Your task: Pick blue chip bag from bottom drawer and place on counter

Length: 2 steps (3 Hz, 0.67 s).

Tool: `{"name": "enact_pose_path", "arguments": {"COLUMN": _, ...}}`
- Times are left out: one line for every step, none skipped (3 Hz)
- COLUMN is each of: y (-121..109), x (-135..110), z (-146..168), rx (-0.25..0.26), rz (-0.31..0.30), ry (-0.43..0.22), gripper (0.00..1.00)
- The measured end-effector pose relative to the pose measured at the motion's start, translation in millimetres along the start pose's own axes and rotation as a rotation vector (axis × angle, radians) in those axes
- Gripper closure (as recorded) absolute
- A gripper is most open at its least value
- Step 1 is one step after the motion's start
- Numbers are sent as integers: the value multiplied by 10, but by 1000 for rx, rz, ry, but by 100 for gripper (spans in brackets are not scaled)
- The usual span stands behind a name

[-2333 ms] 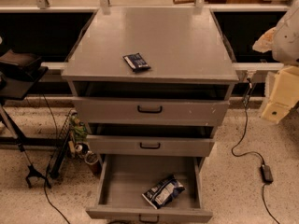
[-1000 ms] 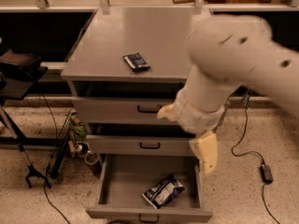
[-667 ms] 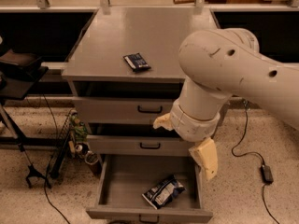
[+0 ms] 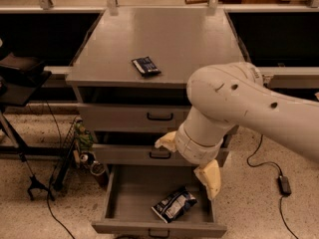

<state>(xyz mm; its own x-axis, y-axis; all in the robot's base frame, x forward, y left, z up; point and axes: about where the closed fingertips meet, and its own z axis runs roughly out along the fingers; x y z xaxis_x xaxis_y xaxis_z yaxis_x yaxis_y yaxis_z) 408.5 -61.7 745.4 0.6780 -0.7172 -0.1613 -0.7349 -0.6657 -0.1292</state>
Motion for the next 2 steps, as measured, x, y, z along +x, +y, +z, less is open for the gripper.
{"name": "enact_pose_path", "arguments": {"y": -447, "x": 115, "z": 525, "rx": 82, "rz": -183, "ry": -29, "gripper": 0}}
{"name": "enact_pose_path", "arguments": {"y": -981, "x": 111, "z": 1402, "rx": 103, "rz": -380, "ry": -84, "gripper": 0}}
